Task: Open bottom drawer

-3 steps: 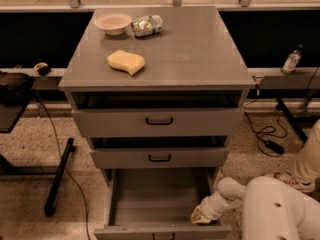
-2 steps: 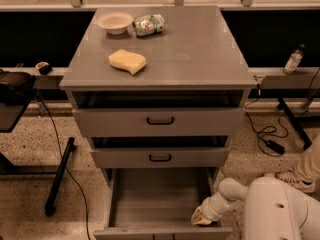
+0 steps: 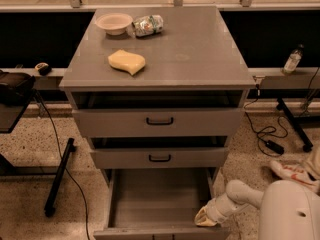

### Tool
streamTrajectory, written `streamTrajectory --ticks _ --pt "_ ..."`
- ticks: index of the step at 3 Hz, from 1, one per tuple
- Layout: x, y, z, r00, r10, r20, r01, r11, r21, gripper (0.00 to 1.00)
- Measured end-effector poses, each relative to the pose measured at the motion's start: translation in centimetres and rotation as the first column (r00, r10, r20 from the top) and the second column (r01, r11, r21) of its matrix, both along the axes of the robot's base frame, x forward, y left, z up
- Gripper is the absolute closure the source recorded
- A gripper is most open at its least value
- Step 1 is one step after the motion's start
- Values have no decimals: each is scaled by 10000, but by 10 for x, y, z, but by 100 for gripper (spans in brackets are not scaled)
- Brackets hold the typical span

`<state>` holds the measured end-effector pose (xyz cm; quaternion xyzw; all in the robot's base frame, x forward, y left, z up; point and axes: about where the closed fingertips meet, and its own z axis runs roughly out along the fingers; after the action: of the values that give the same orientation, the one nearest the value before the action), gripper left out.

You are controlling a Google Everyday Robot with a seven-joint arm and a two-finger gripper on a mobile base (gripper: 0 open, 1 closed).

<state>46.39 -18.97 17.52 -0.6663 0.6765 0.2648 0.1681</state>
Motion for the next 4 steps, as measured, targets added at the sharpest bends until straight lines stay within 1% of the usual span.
streamTrajectory --ticks 1,2,3,4 --pt "-6 6 4 10000 62 49 -64 9993 367 100" --pt "-1 20 17 9957 295 874 -359 9967 731 100" --pt "27 59 38 9688 1145 2199 -1418 9835 1127 100" --pt "58 92 49 9323 1882 3087 -2242 9708 854 100"
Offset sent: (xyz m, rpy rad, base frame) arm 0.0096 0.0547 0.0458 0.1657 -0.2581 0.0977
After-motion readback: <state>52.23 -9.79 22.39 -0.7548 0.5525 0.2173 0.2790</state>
